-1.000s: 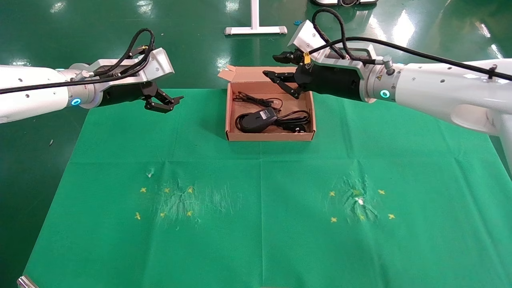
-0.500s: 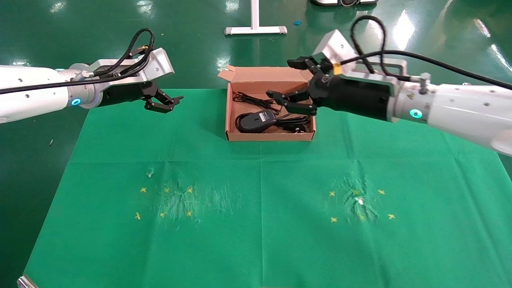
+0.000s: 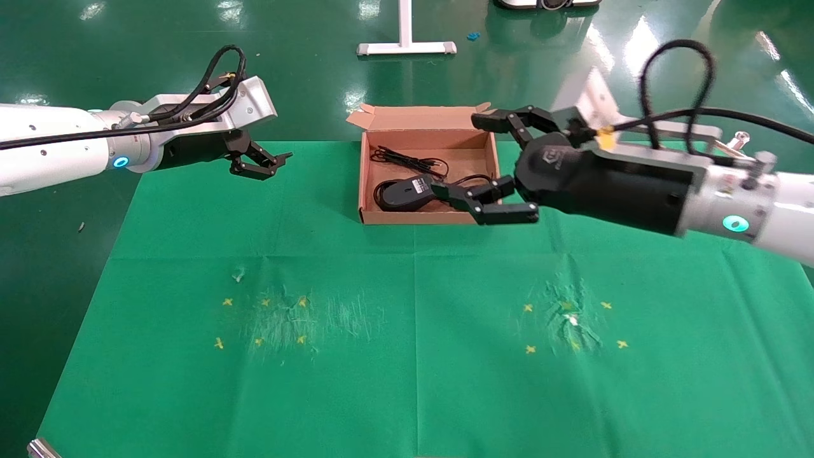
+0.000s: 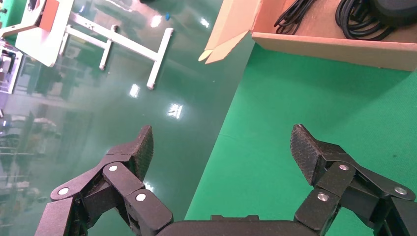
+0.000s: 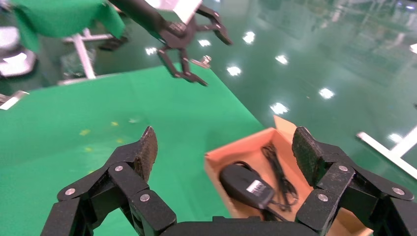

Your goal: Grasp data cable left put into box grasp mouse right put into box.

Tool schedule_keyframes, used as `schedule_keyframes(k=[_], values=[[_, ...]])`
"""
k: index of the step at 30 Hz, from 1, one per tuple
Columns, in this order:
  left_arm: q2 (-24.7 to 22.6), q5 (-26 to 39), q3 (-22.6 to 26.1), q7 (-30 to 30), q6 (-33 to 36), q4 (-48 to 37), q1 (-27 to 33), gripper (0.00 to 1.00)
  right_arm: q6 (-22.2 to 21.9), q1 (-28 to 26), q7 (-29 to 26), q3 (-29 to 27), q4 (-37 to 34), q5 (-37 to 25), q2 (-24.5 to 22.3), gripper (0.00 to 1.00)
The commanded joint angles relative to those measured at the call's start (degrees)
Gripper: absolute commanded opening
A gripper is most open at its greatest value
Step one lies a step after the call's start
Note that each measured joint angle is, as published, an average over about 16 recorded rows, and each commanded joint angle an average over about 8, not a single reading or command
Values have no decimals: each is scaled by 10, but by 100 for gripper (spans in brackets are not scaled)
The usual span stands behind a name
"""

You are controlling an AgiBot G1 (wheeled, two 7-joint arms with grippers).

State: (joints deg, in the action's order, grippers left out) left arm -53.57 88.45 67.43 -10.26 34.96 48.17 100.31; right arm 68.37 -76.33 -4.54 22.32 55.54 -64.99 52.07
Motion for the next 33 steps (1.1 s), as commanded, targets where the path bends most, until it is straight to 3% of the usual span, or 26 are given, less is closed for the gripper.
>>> schedule_keyframes(k=[1, 11, 33], values=[[0, 0, 0, 0, 0, 0, 0, 100, 11, 10, -4, -4, 12, 15, -11, 100], [6, -14, -15, 0, 15, 8, -12, 100, 67, 57, -24, -24, 70, 90, -66, 100], [73, -182, -201, -2, 198, 99, -151, 100, 173, 147, -62, -63, 180, 231, -170, 100]])
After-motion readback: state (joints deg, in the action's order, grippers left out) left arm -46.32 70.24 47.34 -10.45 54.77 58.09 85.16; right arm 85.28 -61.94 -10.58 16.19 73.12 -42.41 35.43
